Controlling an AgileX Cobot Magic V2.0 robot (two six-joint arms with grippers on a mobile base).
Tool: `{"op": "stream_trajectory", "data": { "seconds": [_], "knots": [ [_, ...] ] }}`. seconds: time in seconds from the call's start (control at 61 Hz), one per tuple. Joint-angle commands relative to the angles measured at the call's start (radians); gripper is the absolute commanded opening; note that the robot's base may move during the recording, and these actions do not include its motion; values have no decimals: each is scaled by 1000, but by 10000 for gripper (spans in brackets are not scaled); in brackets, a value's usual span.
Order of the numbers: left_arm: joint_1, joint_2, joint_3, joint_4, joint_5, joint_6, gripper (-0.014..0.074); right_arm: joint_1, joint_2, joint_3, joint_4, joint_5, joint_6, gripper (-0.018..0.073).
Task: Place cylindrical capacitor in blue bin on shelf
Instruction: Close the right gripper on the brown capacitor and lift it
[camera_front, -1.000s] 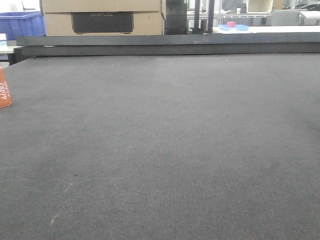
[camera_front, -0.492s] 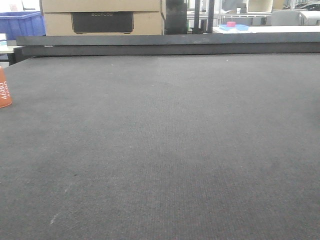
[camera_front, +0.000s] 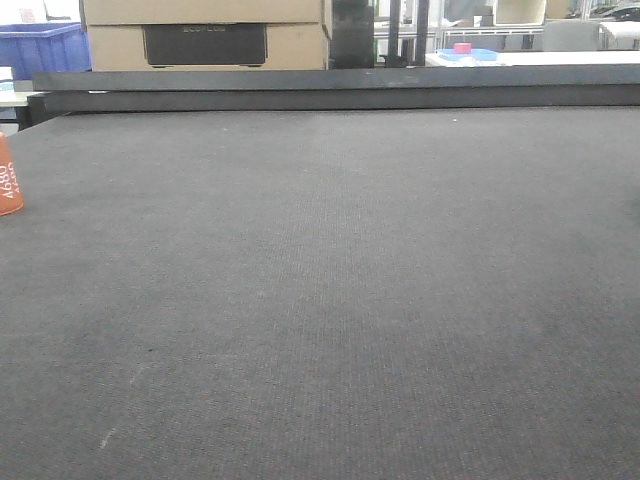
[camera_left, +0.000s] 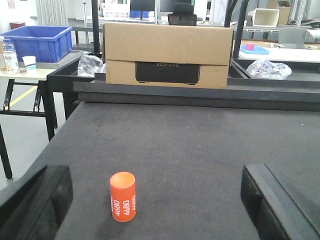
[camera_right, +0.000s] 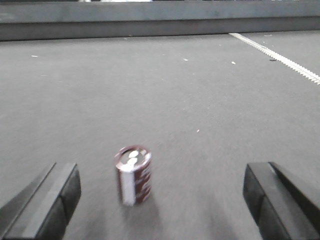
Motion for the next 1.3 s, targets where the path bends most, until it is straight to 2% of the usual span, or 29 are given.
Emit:
{"op": "stream_trajectory", "data": {
  "seconds": [0.0, 0.607, 0.705, 0.902, 1.033, 1.098, 1.279],
  "knots": [
    [-5, 1, -9, 18, -32, -7, 591, -7, 62, -64, -24, -31, -3, 568],
    [-5, 1, -9, 22, -32, -7, 591, -9, 340, -329, -37, 21, -1, 554],
    [-5, 1, -9, 22, -32, -7, 591, -9, 342, -337, -37, 25, -1, 448],
    [-5, 1, -9, 21, -29, -7, 591, -9, 342, -337, -37, 51, -1, 43],
    [-5, 1, -9, -3, -22, -7, 591, -9, 307, -331, -37, 55, -1, -134],
    [-5, 1, -9, -31, -13, -7, 591, -9, 258, -322, -37, 64, -1, -164],
    [-5, 34, -6, -20, 38, -7, 591, -9, 75, -276, -37, 95, -1, -162]
  ]
}}
